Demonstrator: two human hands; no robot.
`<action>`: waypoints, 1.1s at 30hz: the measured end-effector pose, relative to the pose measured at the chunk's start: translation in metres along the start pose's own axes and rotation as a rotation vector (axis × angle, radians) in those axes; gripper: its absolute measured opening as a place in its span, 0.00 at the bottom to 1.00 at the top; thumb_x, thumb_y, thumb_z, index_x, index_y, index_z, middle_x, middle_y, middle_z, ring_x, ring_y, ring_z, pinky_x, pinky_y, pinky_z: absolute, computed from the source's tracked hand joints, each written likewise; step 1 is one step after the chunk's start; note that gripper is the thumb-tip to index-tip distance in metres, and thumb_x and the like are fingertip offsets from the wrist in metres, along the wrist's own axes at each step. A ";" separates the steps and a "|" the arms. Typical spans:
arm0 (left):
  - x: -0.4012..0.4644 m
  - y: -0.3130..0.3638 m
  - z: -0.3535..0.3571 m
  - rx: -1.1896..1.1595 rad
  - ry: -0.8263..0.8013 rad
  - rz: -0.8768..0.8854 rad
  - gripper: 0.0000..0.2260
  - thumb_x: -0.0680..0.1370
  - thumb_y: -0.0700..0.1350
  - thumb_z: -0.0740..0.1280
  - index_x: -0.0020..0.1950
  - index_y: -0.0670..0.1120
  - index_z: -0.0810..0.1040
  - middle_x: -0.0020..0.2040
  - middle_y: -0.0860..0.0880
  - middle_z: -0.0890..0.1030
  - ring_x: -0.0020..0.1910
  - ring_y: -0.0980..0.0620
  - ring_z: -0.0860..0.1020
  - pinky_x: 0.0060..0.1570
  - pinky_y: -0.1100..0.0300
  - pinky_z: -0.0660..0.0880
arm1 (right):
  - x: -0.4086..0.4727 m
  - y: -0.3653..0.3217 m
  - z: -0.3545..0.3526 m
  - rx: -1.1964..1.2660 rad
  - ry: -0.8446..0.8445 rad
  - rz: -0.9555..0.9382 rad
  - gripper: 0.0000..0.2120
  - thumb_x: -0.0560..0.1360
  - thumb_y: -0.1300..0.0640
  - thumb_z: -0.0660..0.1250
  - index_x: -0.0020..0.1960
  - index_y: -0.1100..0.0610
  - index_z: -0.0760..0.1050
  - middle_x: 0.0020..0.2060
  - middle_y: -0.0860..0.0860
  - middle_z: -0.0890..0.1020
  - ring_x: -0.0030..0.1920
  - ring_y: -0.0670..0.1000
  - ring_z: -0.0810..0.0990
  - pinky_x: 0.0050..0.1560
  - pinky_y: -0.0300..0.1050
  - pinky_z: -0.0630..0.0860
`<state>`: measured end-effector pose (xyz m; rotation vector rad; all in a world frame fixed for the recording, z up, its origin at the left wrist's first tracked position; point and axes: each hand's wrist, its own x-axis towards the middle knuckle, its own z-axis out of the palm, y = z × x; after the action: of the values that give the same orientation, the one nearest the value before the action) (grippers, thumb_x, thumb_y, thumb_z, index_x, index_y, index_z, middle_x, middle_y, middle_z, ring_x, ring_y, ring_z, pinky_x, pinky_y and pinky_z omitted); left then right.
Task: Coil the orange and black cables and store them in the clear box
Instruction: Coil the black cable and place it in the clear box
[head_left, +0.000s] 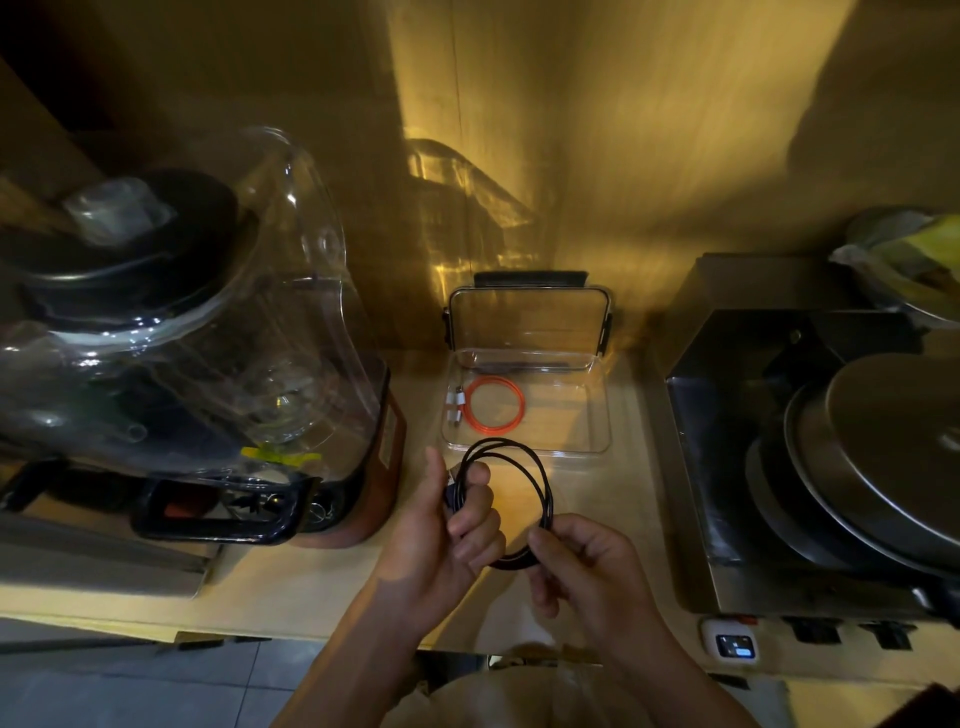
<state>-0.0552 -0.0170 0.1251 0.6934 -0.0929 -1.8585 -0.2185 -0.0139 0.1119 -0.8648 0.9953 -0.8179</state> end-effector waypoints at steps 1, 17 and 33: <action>0.000 0.001 0.001 0.022 0.007 0.004 0.26 0.82 0.61 0.50 0.42 0.43 0.76 0.22 0.52 0.64 0.18 0.56 0.62 0.21 0.64 0.60 | 0.000 0.000 0.000 -0.011 -0.001 -0.008 0.16 0.70 0.56 0.69 0.45 0.71 0.77 0.26 0.59 0.75 0.25 0.52 0.72 0.25 0.43 0.70; 0.002 0.010 0.004 0.355 0.152 -0.009 0.26 0.81 0.60 0.51 0.43 0.42 0.78 0.20 0.50 0.62 0.20 0.48 0.70 0.26 0.60 0.70 | 0.004 -0.001 -0.005 -0.054 0.005 -0.039 0.12 0.72 0.55 0.68 0.44 0.64 0.82 0.25 0.59 0.74 0.24 0.52 0.70 0.24 0.42 0.68; -0.001 0.022 0.003 0.386 0.085 -0.299 0.32 0.82 0.57 0.48 0.34 0.37 0.80 0.17 0.44 0.68 0.33 0.42 0.83 0.42 0.50 0.83 | 0.007 -0.008 -0.018 -0.114 -0.061 0.041 0.08 0.75 0.62 0.68 0.45 0.66 0.83 0.25 0.55 0.75 0.23 0.50 0.71 0.23 0.41 0.67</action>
<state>-0.0384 -0.0261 0.1361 1.1003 -0.3134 -2.1174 -0.2345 -0.0273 0.1116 -0.9583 1.0098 -0.7008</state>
